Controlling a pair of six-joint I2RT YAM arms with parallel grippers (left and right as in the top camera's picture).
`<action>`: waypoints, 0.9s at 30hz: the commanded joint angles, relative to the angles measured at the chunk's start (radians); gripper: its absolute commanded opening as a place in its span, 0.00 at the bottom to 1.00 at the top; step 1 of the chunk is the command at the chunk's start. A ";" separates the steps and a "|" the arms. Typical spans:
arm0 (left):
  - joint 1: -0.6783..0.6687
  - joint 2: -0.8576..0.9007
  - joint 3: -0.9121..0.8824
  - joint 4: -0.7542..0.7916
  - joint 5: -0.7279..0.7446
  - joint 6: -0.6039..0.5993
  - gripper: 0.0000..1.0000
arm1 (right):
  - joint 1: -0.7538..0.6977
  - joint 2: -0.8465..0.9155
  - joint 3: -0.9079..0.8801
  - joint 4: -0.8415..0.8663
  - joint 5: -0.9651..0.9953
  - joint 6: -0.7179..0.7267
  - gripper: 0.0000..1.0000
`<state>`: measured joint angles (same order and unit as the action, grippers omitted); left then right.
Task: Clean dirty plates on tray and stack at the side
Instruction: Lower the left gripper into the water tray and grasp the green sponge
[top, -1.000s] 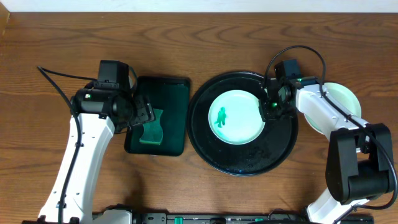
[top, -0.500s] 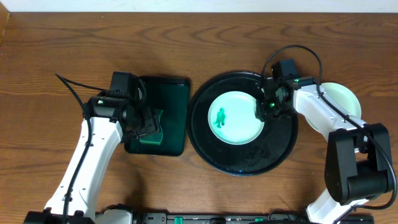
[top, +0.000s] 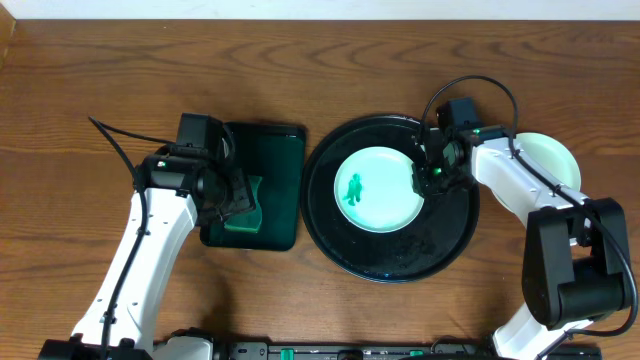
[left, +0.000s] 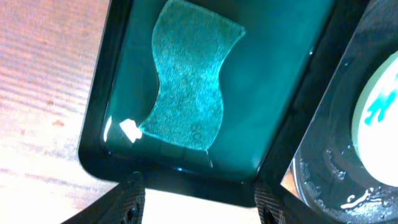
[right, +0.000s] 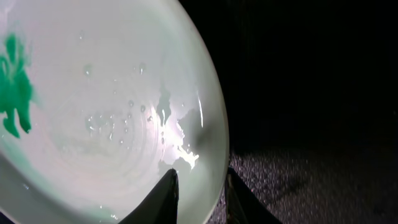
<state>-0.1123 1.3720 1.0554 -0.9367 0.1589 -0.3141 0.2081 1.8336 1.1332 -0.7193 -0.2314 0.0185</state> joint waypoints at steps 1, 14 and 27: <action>-0.003 0.007 -0.005 0.017 0.009 0.021 0.55 | 0.003 -0.008 -0.032 0.027 -0.006 0.011 0.22; -0.018 0.144 -0.005 0.110 -0.057 0.032 0.50 | 0.003 -0.008 -0.037 0.043 -0.005 0.022 0.10; -0.018 0.287 -0.005 0.158 -0.100 0.021 0.48 | 0.003 -0.008 -0.037 0.043 -0.005 0.022 0.10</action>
<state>-0.1284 1.6218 1.0550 -0.7826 0.0746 -0.2913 0.2081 1.8336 1.1027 -0.6796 -0.2287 0.0334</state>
